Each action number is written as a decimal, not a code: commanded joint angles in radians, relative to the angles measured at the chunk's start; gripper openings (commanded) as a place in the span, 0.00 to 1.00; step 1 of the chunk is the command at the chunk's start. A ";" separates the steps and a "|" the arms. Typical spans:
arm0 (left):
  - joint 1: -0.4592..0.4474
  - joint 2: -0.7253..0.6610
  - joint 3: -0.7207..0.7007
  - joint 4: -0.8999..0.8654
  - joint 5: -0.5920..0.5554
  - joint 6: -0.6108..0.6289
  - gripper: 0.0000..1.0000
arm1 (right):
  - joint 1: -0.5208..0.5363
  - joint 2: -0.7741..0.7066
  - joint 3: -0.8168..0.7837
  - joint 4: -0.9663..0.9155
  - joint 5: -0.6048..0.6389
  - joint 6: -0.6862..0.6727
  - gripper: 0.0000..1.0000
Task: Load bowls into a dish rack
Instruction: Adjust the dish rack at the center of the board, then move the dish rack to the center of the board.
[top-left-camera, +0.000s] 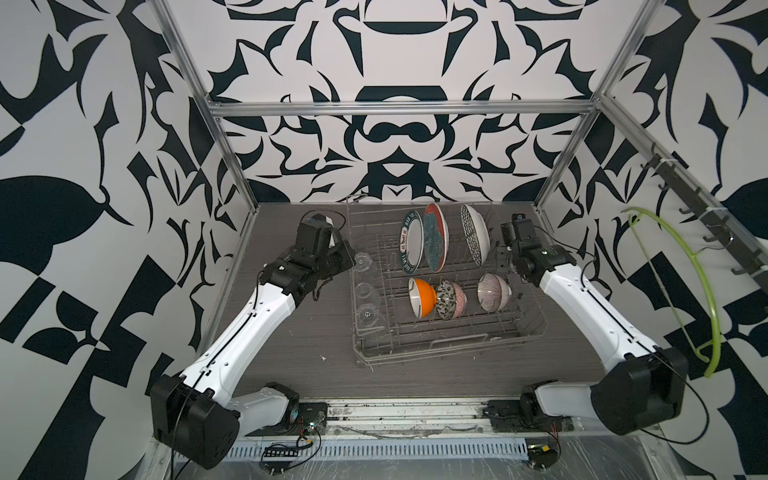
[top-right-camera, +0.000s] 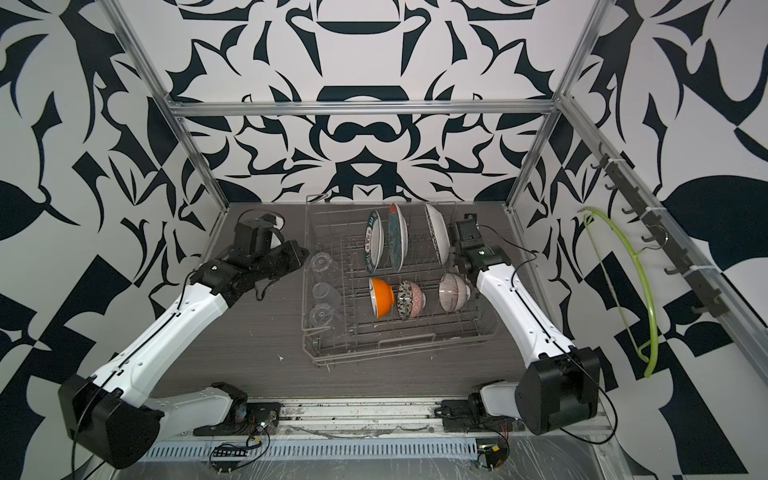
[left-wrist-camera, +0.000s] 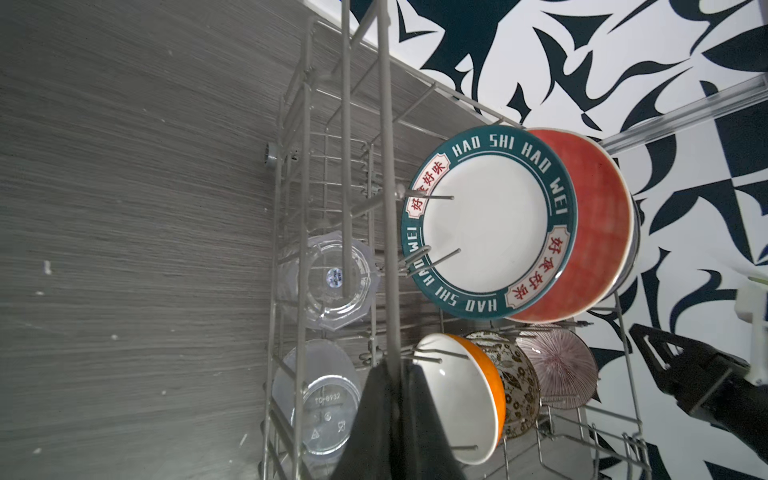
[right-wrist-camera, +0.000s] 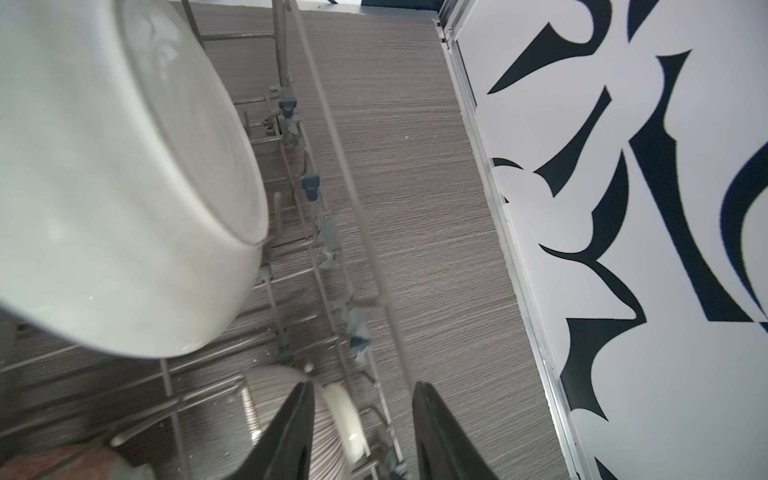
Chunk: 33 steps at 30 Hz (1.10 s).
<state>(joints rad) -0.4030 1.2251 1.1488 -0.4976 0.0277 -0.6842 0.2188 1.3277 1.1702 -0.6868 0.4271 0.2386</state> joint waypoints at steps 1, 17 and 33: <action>0.070 0.023 0.077 -0.014 -0.047 0.115 0.00 | -0.006 -0.005 0.037 0.018 -0.014 -0.009 0.44; 0.169 0.182 0.174 -0.021 0.062 0.174 0.00 | -0.007 0.078 0.007 0.042 -0.060 0.017 0.34; 0.227 0.178 0.137 -0.010 0.089 0.176 0.00 | -0.018 0.222 0.080 0.086 -0.076 -0.004 0.00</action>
<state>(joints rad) -0.2157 1.3930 1.2953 -0.5255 0.1890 -0.5087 0.2070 1.5097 1.2415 -0.6605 0.3618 0.1692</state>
